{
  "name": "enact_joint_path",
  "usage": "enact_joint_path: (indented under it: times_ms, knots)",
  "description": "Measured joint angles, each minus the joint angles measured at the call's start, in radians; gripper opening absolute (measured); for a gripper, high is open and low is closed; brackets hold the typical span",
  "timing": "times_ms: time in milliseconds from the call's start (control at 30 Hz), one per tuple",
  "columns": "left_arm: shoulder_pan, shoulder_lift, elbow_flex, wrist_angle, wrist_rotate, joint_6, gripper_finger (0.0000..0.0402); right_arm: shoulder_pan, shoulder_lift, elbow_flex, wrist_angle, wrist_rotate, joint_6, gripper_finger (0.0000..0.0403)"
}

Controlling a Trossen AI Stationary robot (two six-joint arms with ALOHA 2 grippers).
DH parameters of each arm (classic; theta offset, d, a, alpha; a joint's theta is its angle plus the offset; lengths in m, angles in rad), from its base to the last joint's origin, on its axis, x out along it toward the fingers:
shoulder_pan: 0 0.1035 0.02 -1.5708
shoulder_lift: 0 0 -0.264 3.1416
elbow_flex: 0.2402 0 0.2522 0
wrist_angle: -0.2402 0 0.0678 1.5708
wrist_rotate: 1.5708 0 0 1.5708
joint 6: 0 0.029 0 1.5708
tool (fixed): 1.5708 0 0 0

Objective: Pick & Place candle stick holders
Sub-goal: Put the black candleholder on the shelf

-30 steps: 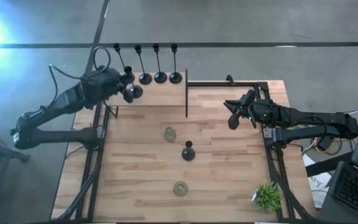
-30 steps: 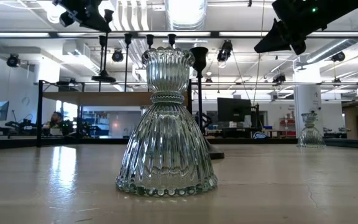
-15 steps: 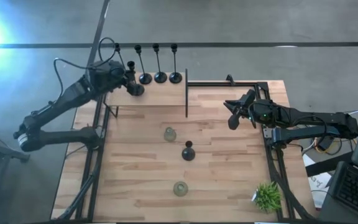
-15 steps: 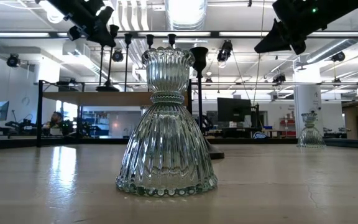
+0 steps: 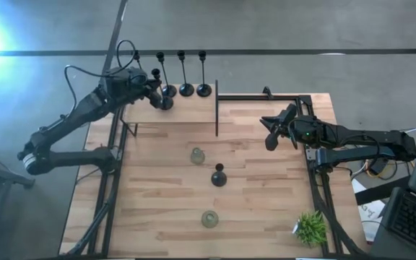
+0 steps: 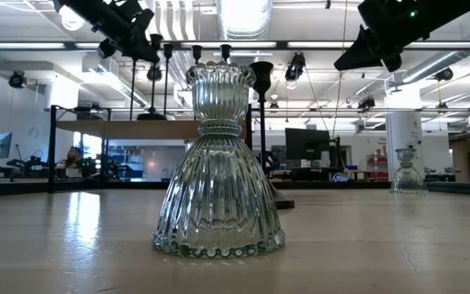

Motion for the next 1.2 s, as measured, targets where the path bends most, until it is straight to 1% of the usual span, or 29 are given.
enact_joint_path:
  times_ms: [133, 233, 300, 400, 500, 633, 867, 1200]
  knots:
    - [0.002, -0.009, -0.004, -0.002, -0.010, 0.002, 0.0016, 0.000, 0.000, 0.000, 0.000, -0.012, 0.002, 0.0054]
    - [0.007, -0.041, -0.026, -0.001, -0.044, 0.002, 0.0016, 0.000, 0.000, 0.000, -0.001, -0.027, 0.002, 0.0054]
    - [0.021, -0.063, -0.049, 0.008, -0.060, 0.001, 0.0016, 0.000, 0.000, 0.000, -0.001, -0.027, 0.001, 0.0054]
    - [0.051, -0.082, -0.080, 0.021, -0.059, -0.010, 0.0016, 0.000, 0.000, 0.000, 0.000, -0.027, -0.003, 0.0054]
    - [0.076, -0.084, -0.100, 0.020, -0.046, -0.019, 0.0016, 0.000, 0.000, 0.000, 0.000, -0.027, -0.002, 0.0054]
    - [0.103, -0.083, -0.122, 0.060, -0.001, -0.032, 0.0016, 0.000, 0.000, 0.000, 0.003, -0.027, -0.002, 0.0054]
    - [0.143, -0.080, -0.131, 0.083, 0.017, -0.033, 0.0016, 0.000, 0.000, 0.000, 0.009, -0.026, -0.010, 0.0054]
    - [0.157, -0.028, -0.075, 0.073, 0.049, 0.005, 0.0016, 0.000, 0.000, 0.000, 0.042, -0.026, -0.027, 0.0054]
